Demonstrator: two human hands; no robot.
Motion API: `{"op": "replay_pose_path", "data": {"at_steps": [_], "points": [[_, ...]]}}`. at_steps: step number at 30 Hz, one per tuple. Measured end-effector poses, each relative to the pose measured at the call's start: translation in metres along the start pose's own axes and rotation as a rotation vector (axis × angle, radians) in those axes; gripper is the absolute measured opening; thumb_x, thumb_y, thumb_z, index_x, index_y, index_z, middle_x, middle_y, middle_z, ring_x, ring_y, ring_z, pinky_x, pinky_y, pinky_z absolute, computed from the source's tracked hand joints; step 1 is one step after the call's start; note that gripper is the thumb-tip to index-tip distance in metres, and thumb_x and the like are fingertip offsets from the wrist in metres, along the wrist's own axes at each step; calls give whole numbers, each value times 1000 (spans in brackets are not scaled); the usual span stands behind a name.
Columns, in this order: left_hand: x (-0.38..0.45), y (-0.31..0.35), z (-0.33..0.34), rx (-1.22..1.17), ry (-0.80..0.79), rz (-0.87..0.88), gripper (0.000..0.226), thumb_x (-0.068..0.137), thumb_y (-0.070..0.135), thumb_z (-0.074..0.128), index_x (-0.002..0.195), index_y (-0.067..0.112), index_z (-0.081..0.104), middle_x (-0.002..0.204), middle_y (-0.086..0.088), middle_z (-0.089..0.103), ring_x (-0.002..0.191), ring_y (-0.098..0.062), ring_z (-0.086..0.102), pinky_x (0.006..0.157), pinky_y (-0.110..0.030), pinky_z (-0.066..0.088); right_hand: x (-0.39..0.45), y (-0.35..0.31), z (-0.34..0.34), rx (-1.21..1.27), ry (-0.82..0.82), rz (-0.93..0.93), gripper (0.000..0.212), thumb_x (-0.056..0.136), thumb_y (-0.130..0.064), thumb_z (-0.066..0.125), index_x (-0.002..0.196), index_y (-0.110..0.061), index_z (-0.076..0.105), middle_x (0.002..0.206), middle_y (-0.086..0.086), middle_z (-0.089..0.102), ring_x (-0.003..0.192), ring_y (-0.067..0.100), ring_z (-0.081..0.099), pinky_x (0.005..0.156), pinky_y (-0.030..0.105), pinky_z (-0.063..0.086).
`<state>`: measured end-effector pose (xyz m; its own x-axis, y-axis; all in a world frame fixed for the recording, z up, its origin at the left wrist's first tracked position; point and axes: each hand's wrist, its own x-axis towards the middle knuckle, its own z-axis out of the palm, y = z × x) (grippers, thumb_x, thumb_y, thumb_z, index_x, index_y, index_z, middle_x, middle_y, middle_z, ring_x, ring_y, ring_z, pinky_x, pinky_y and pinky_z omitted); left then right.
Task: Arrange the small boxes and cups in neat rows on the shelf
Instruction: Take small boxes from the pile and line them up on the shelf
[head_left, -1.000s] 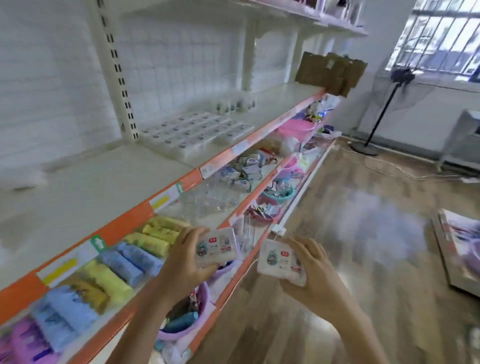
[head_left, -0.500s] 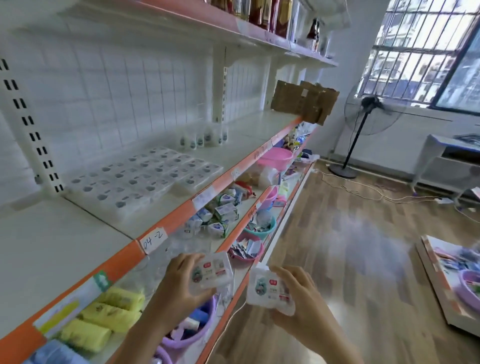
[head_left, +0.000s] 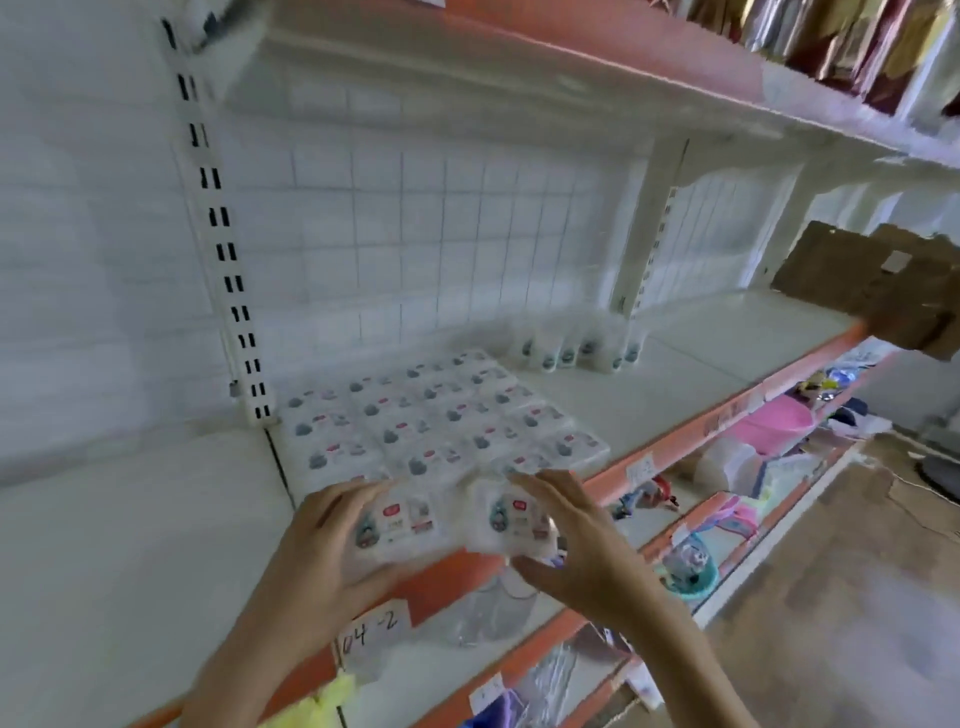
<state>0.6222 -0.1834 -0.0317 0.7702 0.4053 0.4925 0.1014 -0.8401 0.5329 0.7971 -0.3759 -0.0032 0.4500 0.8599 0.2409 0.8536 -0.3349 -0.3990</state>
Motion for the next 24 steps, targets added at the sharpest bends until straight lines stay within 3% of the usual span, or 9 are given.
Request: {"op": "replay_pose_path", "data": {"at_steps": [3,5,8,10,15,19,24], "points": [[-12,-8,-8,96,30,-90,71,73,79,40,125,31,46,115,20,44,107,3,37,94,-1,23,45,7,8,0,-93,-208,70,83,-36,62,142,-35,25,139,-8,33,129,10,28,108,27,29],[-22,-12,-9,126,78,-181,65,71,79,43,122,39,44,112,17,47,104,4,37,92,-2,25,68,13,16,-15,-179,-328,68,85,-36,59,142,-38,22,141,-9,31,133,9,22,110,29,22],[-32,-9,-9,101,88,-336,66,59,79,53,119,64,30,118,28,43,113,14,32,92,2,21,91,24,27,-46,-231,-516,55,83,-41,55,134,-37,35,135,-9,38,129,11,28,109,31,23],[-33,0,-4,103,56,-397,65,55,85,49,115,68,29,118,38,36,116,17,27,92,3,20,99,35,34,-33,-251,-575,50,79,-45,49,127,-34,42,130,-8,42,125,13,33,106,31,26],[-19,22,20,169,49,-510,67,58,60,48,121,38,36,118,34,26,116,21,17,91,3,19,103,58,46,25,-127,-646,43,78,-50,47,117,-32,50,127,1,51,120,21,44,97,35,36],[-12,30,34,87,122,-599,61,62,44,54,121,39,39,124,11,24,120,15,19,91,4,21,101,71,50,9,-43,-695,39,86,-48,40,116,-30,56,128,3,52,118,20,41,96,37,38],[-10,33,40,63,190,-665,64,73,7,66,122,37,38,122,9,21,112,19,27,86,1,33,99,76,56,82,54,-709,34,85,-43,42,110,-28,59,115,1,60,105,22,57,90,39,47]]}}
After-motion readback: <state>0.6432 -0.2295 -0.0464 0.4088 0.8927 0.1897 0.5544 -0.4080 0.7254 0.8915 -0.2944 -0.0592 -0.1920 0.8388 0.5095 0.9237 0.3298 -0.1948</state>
